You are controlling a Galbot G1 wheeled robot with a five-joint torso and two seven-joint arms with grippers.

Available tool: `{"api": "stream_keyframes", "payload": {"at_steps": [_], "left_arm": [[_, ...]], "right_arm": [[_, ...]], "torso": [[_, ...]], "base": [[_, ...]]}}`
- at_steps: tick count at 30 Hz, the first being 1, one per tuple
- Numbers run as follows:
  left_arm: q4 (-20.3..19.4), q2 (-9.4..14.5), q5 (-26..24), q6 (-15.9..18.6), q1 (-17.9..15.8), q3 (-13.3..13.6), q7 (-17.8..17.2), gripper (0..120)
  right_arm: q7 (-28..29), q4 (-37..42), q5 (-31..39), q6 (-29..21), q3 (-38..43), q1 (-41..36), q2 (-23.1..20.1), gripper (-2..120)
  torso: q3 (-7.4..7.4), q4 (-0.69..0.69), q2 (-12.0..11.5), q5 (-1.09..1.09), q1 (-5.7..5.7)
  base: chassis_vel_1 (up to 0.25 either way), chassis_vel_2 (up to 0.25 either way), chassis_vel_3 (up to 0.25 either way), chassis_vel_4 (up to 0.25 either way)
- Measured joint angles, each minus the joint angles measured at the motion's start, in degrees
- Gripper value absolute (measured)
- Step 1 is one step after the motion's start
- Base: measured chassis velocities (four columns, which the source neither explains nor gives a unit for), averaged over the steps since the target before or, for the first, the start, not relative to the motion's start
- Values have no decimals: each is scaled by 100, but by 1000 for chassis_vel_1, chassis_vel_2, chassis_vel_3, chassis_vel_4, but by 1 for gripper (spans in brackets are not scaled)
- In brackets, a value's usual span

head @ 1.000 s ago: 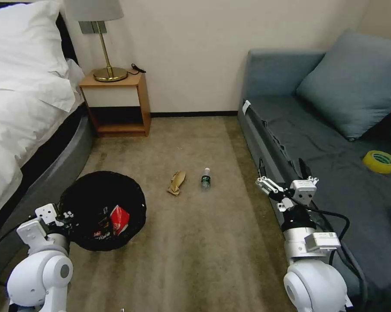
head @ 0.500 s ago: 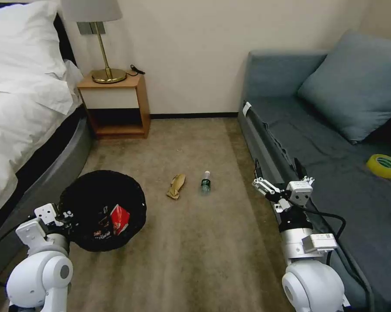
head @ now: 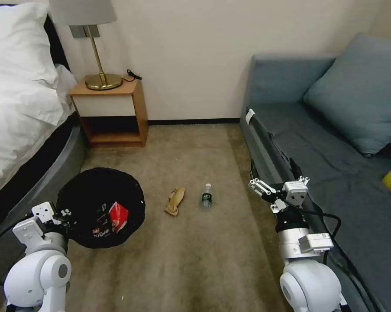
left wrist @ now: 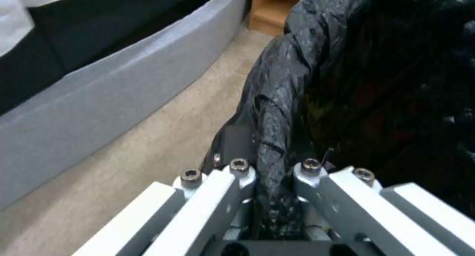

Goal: Pick up the trash bin, then pick up the garbage on the floor and place it into the trash bin.

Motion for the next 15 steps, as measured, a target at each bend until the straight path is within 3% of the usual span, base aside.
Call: {"api": "stream_keyframes", "payload": {"at_steps": [6, 15], "left_arm": [[-7, 36, -25, 0, 8, -27, -1, 3], [-7, 55, -42, 0, 28, -61, -5, 3]], "right_arm": [[392, 0, 125, -832, 199, 258, -1, 100], [486, -64, 241, -934, 183, 365, -37, 100]], "torso": [[1, 1, 0, 0, 1], [-1, 1, 0, 0, 0]], "base": [[-131, 122, 126, -151], [-4, 10, 17, -8]]}}
